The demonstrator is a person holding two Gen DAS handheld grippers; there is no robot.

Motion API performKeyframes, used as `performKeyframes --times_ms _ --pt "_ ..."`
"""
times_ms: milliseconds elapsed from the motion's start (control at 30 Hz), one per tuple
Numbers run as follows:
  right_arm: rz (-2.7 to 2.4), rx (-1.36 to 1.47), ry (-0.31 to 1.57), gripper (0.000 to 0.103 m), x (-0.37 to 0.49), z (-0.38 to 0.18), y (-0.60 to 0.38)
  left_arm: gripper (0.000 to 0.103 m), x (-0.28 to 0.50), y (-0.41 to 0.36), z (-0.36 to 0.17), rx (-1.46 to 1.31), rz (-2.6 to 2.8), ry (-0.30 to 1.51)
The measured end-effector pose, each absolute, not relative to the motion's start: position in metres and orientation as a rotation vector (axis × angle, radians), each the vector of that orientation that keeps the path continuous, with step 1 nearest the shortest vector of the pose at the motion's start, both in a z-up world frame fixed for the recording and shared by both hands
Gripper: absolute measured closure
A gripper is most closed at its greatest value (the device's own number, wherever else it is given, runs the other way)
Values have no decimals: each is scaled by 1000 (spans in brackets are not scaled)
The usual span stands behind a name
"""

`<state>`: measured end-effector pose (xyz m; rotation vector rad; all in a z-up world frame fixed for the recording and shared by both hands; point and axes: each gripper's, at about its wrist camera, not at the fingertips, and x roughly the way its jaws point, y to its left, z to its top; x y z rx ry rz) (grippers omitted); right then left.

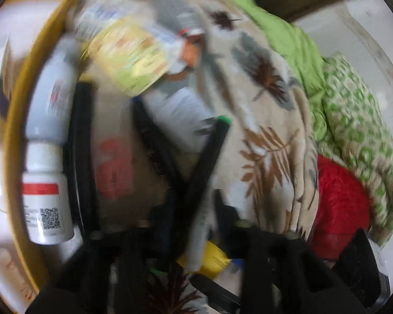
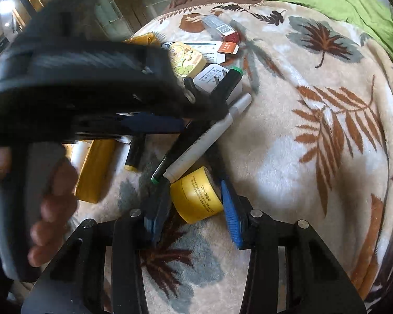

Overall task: Organize objects
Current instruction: 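Grasp a green-capped black marker with the left tool while the right tool grasps the yellow round tin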

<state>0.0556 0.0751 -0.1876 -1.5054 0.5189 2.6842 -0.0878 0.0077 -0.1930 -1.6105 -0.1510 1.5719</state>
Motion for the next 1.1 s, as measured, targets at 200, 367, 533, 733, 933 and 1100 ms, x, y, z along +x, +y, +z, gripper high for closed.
performKeyframes --times_ms 200,367,533,733,933,1100 --pt "2675 -1504 596 63 49 -189 80 86 -90 -23 -192 -1578 1555 -297" --pt "2683 -1482 658 69 53 -183 83 90 -92 -52 -184 -1537 1557 -384" --pt "2678 -1517 624 70 49 -184 79 90 -94 -62 -187 -1549 1577 -411" --pt "2673 -1459 657 70 49 -173 92 90 -85 -49 -183 -1539 1601 -297" --pt "2661 -1452 690 70 49 -173 97 90 -60 -42 -180 -1515 1648 -85" --pt "2619 -1457 744 70 47 -178 108 89 -46 -37 -196 -1550 1664 20"
